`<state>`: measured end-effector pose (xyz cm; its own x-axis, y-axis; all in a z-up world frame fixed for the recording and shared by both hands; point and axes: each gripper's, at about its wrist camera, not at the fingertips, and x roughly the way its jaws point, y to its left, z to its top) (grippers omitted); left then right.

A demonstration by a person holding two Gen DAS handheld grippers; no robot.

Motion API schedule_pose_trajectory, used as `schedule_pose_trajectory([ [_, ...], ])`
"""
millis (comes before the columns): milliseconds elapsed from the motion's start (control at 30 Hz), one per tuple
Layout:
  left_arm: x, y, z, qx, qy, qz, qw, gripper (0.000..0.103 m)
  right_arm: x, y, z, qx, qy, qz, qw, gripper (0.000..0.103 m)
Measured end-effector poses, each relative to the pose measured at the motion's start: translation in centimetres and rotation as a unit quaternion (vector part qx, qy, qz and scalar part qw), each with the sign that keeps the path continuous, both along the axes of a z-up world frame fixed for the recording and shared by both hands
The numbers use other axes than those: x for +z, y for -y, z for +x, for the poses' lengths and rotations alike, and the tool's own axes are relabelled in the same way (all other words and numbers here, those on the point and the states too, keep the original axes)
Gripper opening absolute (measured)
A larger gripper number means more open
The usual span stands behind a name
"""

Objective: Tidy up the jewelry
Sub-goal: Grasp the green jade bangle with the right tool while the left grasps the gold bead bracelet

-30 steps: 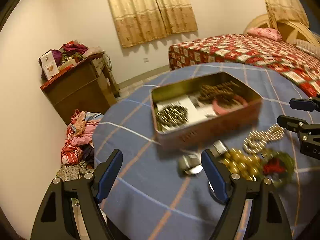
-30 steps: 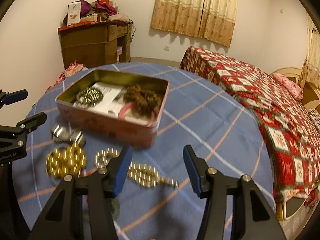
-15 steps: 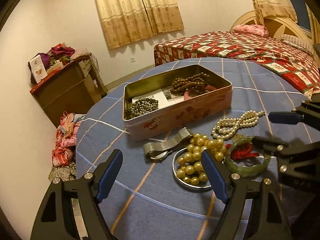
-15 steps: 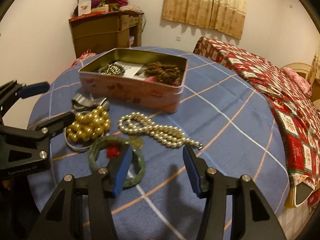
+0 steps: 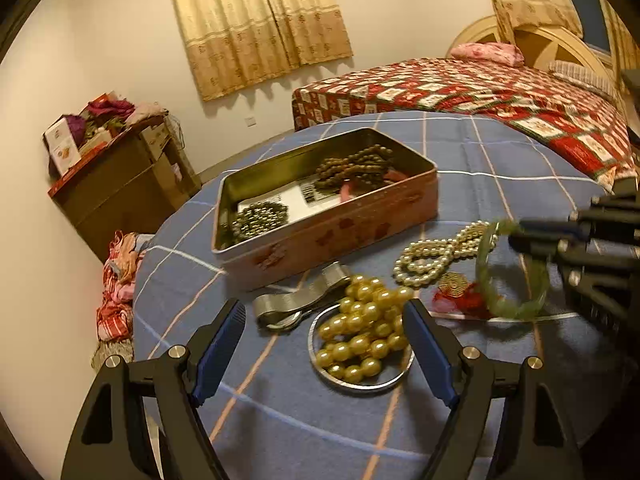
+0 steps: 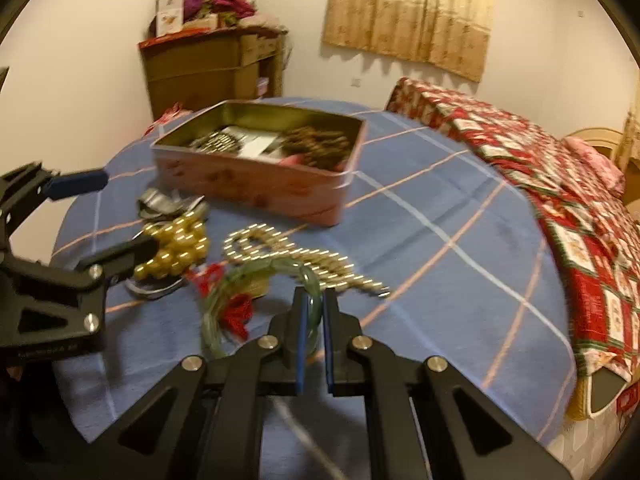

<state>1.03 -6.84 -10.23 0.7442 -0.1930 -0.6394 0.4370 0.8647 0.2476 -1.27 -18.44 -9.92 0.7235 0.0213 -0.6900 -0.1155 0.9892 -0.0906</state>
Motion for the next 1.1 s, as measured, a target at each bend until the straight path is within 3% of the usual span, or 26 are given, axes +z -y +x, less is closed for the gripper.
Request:
schedule_pose_trajectory([
  [233, -1.2, 1.5, 0.7, -0.016, -0.016, 0.015, 0.9996, 0.081, 0.1, 1.6, 0.3, -0.025, 0.008, -0.004, 1.000, 0.008],
  [267, -1.3, 1.5, 0.8, -0.015, -0.018, 0.014, 0.9996, 0.075, 0.0, 1.6, 0.3, -0.025, 0.007, -0.003, 1.000, 0.008],
  [300, -1.3, 1.4, 0.9, -0.019, -0.023, 0.006, 0.9995, 0.053, 0.0, 1.6, 0.4, -0.024, 0.007, -0.003, 1.000, 0.008],
  [367, -1.2, 1.1, 1.0, -0.026, -0.039, -0.007, 0.9989, 0.030, 0.1, 1.4, 0.3, -0.021, 0.010, 0.000, 1.000, 0.008],
  [467, -0.6, 0.4, 0.9, -0.033, -0.047, -0.032, 0.9979, 0.022, 0.6, 1.5, 0.1, -0.019, 0.019, 0.005, 1.000, 0.008],
  [733, 2.2, -0.8, -0.1, -0.034, -0.022, -0.054, 0.9977, 0.022, 1.5, 1.7, -0.1, -0.026, 0.037, 0.007, 0.999, 0.008],
  [767, 2.6, -1.0, -0.2, -0.033, -0.017, -0.057, 0.9977, 0.002, 1.6, 1.8, -0.1, -0.027, 0.039, 0.005, 0.999, 0.008],
  [800, 2.9, -1.2, -0.2, -0.033, -0.016, -0.058, 0.9977, 0.000, 1.7, 1.9, -0.1, -0.029, 0.042, 0.004, 0.999, 0.008],
  [1100, 3.9, -2.0, 0.2, -0.035, -0.016, -0.076, 0.9964, 0.000, 2.2, 2.7, -0.1, -0.039, 0.051, 0.005, 0.998, 0.008],
])
